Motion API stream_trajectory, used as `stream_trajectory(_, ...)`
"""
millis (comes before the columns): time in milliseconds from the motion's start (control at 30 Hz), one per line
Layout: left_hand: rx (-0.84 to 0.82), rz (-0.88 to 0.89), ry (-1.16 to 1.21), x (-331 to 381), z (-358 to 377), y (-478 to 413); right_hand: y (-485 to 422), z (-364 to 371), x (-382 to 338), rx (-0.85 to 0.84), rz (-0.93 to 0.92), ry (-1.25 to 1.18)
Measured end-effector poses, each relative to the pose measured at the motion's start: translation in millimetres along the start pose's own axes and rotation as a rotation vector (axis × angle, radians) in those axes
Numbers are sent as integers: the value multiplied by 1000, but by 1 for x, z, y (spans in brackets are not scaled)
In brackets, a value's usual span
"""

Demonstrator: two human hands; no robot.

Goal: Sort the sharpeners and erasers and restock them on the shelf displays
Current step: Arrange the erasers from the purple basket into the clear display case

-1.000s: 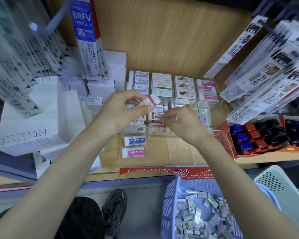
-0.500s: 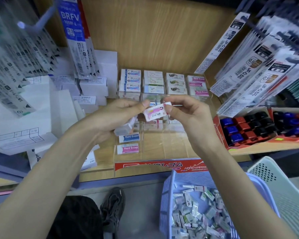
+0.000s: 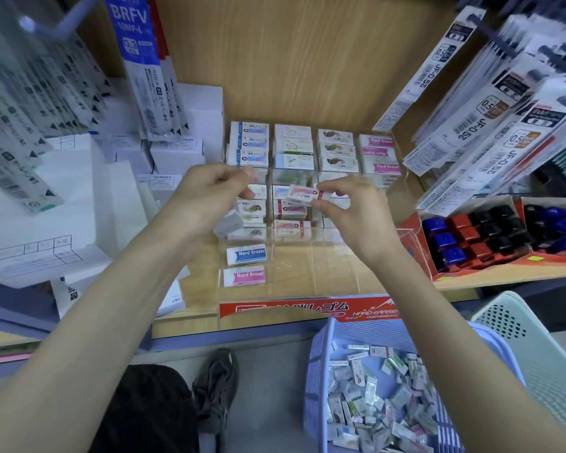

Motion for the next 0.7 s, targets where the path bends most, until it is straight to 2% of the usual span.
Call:
stream_trajectory(100, 16, -40, 40, -5, -2, -2, -10, 23, 4, -32, -87, 156)
stream_trajectory(267, -41, -185, 325, -9, 6, -1, -21, 35, -5, 96, -167, 302)
stream_trajectory(400, -156, -154, 475, -1, 18, 2, -18, 39, -11, 202, -229, 492)
stream_trajectory(500, -225, -98, 501, 5, 24, 4, -22, 35, -9, 243, -180, 545)
stream_trajectory(567, -230, -70, 492, 8, 27, 5, -23, 30, -11, 193, -140, 344)
stream_trajectory(667, -166, -59, 476, 6, 24, 3, -4, 13, -25, 115, -70, -326)
stream_trajectory(700, -146, -65, 472, 4, 22, 3, 5, 13, -32, 69, -64, -464)
Point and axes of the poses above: each hand's wrist, its own y-axis away from the middle knuckle, its own z-axis out of the palm, x = y × z, the point moved 10 cm from there along -y, towards the middle knuckle, and after that the axes turned 11 degrees about -y, right-handed, at the moved point
